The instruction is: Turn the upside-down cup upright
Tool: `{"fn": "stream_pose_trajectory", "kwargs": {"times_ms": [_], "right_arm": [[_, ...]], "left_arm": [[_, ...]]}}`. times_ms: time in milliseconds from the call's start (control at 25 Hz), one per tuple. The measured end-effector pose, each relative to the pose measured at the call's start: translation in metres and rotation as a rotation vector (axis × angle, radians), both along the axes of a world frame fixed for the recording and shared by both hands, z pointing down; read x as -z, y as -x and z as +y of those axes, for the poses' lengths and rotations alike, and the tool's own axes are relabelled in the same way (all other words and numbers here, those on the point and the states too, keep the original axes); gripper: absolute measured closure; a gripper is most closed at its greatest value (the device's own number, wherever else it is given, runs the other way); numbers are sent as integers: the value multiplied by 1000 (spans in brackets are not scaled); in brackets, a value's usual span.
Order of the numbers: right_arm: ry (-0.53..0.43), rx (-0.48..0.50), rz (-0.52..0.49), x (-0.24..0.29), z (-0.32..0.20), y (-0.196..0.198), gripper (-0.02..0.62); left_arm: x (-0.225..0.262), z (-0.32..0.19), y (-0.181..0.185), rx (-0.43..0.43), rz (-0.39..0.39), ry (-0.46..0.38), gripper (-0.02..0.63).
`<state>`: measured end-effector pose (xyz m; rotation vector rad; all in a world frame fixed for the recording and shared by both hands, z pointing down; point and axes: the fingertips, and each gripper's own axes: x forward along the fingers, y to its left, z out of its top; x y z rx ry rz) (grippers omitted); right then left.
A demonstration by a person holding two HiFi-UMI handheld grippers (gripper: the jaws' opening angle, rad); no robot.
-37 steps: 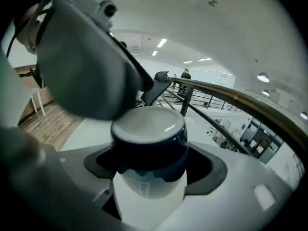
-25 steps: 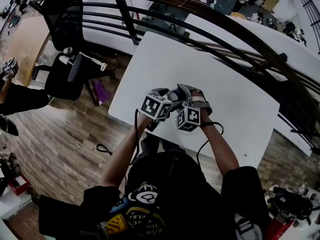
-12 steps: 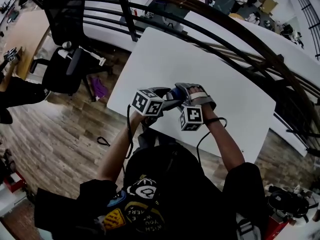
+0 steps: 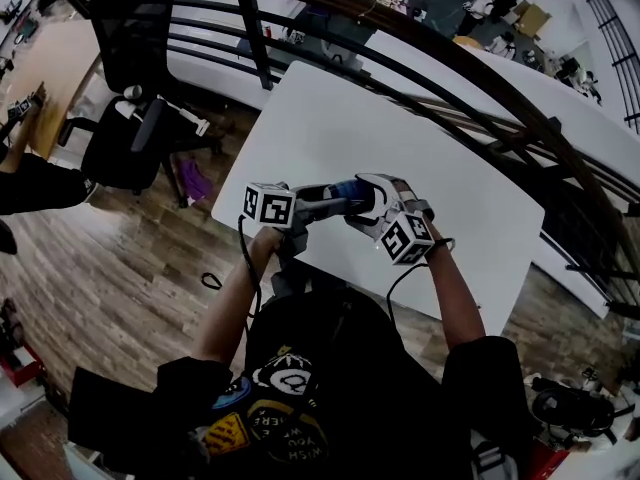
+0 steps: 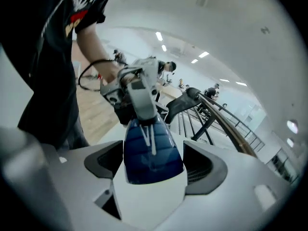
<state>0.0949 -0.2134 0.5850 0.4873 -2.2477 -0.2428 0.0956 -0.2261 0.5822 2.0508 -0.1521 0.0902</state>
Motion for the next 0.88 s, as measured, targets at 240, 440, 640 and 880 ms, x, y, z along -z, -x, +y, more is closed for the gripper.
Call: {"fn": "stream_pose_trajectory", "kwargs": {"times_ms": [240, 440, 640, 880], "right_arm": [[332, -254, -633, 27, -4, -16, 247], [565, -207, -1028, 63, 1, -4, 442], [602, -164, -1017, 62, 3, 5, 520], [491, -323, -663, -18, -22, -10, 555]], "left_arm": [[10, -9, 25, 96, 137, 22, 284], [26, -7, 34, 93, 231, 17, 284], [15, 2, 37, 59, 206, -50, 284], [-52, -18, 90, 284, -79, -42, 303]]}}
